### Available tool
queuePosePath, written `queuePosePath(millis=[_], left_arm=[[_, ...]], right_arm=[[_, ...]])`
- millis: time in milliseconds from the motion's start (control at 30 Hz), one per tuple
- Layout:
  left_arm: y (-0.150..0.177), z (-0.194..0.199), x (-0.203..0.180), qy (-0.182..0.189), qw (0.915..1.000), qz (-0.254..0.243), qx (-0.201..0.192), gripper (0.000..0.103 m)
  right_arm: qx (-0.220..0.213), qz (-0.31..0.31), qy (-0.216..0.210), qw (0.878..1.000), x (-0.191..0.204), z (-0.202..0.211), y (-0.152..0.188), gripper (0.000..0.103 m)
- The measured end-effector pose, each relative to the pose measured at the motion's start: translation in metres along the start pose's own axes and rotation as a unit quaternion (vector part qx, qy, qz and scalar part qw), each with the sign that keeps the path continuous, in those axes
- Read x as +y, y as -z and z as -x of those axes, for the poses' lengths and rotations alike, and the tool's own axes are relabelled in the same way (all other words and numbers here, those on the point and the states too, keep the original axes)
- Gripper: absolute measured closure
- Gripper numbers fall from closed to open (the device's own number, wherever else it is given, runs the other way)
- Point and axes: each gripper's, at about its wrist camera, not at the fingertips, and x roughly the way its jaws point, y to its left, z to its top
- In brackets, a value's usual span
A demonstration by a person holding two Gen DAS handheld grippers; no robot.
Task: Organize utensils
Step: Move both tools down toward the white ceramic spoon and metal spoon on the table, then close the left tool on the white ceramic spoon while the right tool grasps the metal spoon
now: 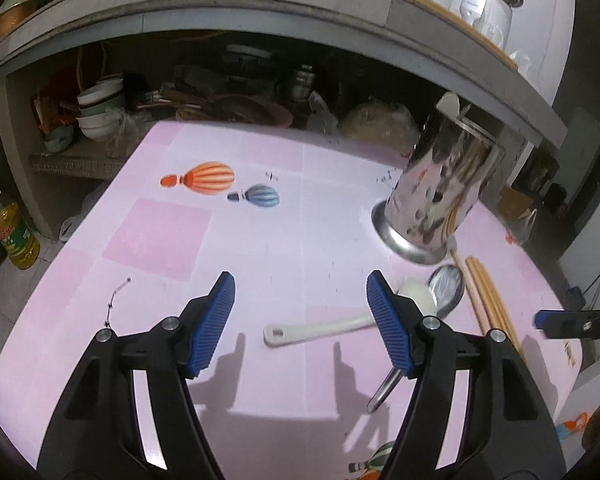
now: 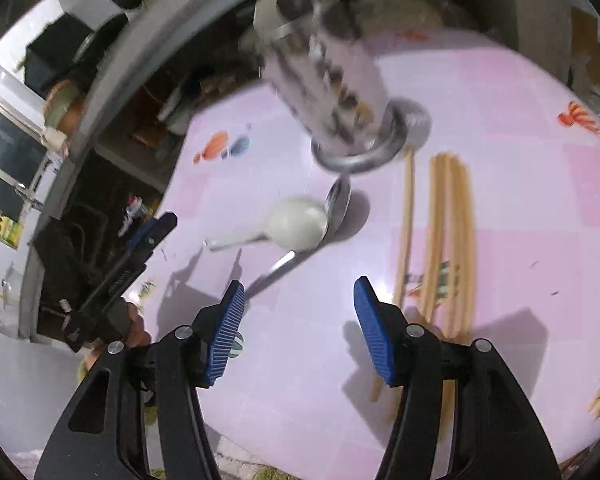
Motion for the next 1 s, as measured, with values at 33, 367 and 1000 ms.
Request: queuePosePath(millis=[33,367,1000], left_arm=[[0.003,-0.001,-0.001,-0.002,1.0,-0.002,0.004,0.038],[0.024,-0.007,-0.015,0.005,0.9984,-0.053,0.016,0.038],[0.009,-0.057,-0.081,0.147,0.9613,-0.205,0.112,0.04]], right_arm=[[0.009,0.001,0.002,1.0,0.004,-0.01,-0.001,0.047],[-0.008,0.003,0.04,0.999,0.017,-0.04,-0.018,0.047],[-0.021,-0.015,0.064,0.998,-0.023,-0.052,-0.063,0.06]])
